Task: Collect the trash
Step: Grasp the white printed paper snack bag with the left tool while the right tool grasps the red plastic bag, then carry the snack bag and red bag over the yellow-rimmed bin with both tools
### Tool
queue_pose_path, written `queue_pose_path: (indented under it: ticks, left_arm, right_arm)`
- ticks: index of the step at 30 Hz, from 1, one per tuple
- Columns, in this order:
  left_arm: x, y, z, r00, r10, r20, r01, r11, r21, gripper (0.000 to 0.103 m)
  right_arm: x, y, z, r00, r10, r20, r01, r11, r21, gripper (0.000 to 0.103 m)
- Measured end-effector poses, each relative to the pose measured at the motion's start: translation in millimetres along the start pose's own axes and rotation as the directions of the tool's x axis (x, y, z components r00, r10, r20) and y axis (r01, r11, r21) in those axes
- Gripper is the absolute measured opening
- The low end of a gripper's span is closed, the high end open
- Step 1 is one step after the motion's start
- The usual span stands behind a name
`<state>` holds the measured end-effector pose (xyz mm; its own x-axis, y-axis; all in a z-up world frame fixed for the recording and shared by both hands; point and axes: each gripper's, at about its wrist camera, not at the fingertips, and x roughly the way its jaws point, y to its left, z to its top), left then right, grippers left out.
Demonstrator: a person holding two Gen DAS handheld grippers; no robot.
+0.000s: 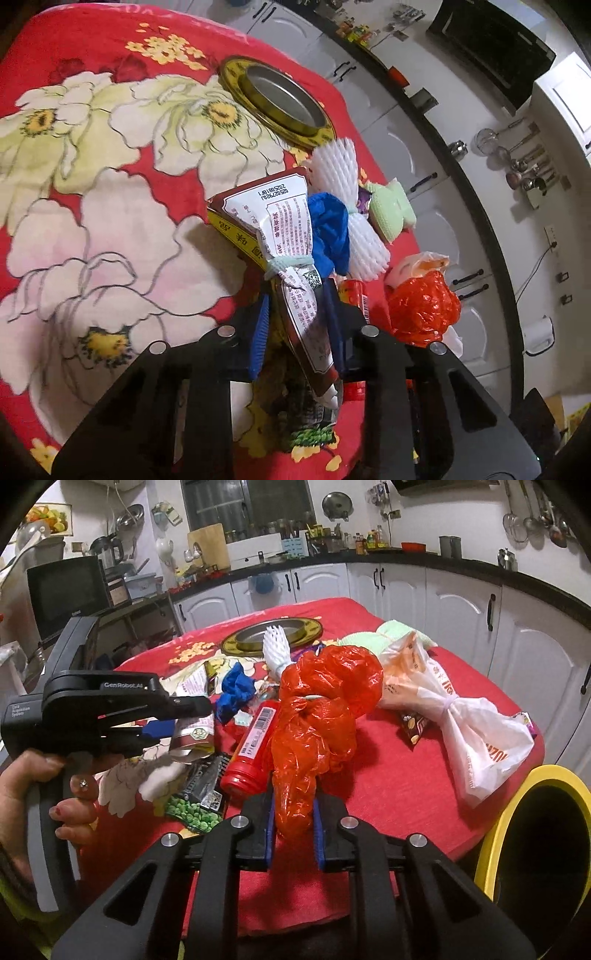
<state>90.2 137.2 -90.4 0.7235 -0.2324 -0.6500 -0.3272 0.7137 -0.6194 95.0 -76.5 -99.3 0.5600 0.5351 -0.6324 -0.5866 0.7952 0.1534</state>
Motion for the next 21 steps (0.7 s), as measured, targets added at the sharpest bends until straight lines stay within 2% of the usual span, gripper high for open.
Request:
queue_pose_path:
  ticks: [4,12,21]
  left_arm:
    - [-16,3,4,0.999,0.0,0.036,0.0,1.0,-0.003,0.021]
    - [-44,-20,9,0.991,-0.009,0.133,-0.005,0.994,0.108,0.021]
    - [-61,-63,-6,0.976,-0.042,0.213,-0.026,0.952,0.304,0.021]
  right_arm:
    - [-7,3,1,1.0,0.006,0.022,-0.006,1.0,-0.015,0.014]
    - [-26,10,2,0.997,0.01,0.072,-0.006,0.999,-0.05,0.014]
    - [-52,5,12,0.991,-0.001,0.136,0.008,0.998,-0.056,0.014]
